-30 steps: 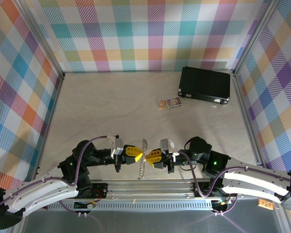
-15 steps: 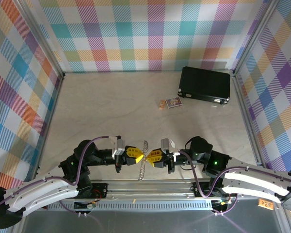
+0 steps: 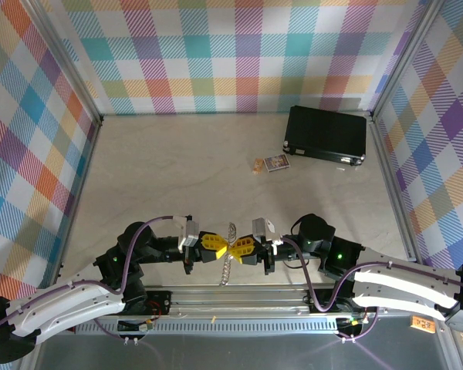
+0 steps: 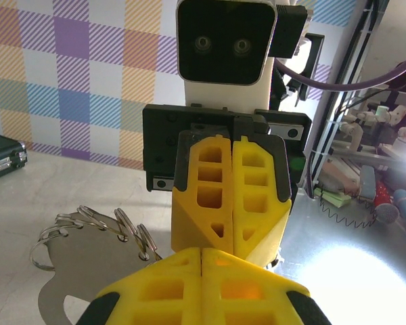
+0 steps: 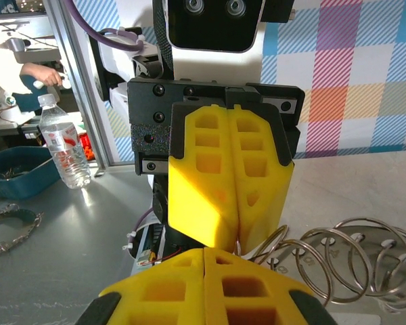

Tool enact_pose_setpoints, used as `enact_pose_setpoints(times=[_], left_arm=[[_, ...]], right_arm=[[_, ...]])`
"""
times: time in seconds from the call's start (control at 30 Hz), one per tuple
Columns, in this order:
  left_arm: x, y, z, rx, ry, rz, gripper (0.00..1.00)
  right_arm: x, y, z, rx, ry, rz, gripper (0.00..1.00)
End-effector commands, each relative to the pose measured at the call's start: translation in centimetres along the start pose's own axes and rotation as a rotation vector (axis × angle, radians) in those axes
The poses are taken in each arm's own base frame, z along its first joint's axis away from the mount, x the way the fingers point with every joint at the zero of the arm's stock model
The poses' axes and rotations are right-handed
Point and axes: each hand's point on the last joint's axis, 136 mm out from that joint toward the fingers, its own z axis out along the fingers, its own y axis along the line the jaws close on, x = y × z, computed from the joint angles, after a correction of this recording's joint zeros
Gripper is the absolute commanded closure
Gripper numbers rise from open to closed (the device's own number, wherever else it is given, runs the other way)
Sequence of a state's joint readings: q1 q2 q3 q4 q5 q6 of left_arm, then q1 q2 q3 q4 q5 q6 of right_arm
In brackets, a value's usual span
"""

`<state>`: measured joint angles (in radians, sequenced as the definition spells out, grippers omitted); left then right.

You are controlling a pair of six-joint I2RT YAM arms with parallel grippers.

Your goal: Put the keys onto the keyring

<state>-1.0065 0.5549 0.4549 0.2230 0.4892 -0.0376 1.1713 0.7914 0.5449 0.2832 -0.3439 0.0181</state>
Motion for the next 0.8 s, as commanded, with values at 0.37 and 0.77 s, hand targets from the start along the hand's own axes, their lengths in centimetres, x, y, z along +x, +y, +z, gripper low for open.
enact_pose_setpoints(times=[0.37,0.77], left_arm=[[-2.1,-1.0,-0.3,0.037,-0.067,0.044,1.0],[-2.1,-0.9,-0.2,0.038,-0.067,0.046,1.0]], right_arm=[[-0.7,-0.2,-1.2,0.049,-0.005,0.036,0.75],[-0.9,-0.5,-0.9,0.055,-0.005,0.053,0.81]])
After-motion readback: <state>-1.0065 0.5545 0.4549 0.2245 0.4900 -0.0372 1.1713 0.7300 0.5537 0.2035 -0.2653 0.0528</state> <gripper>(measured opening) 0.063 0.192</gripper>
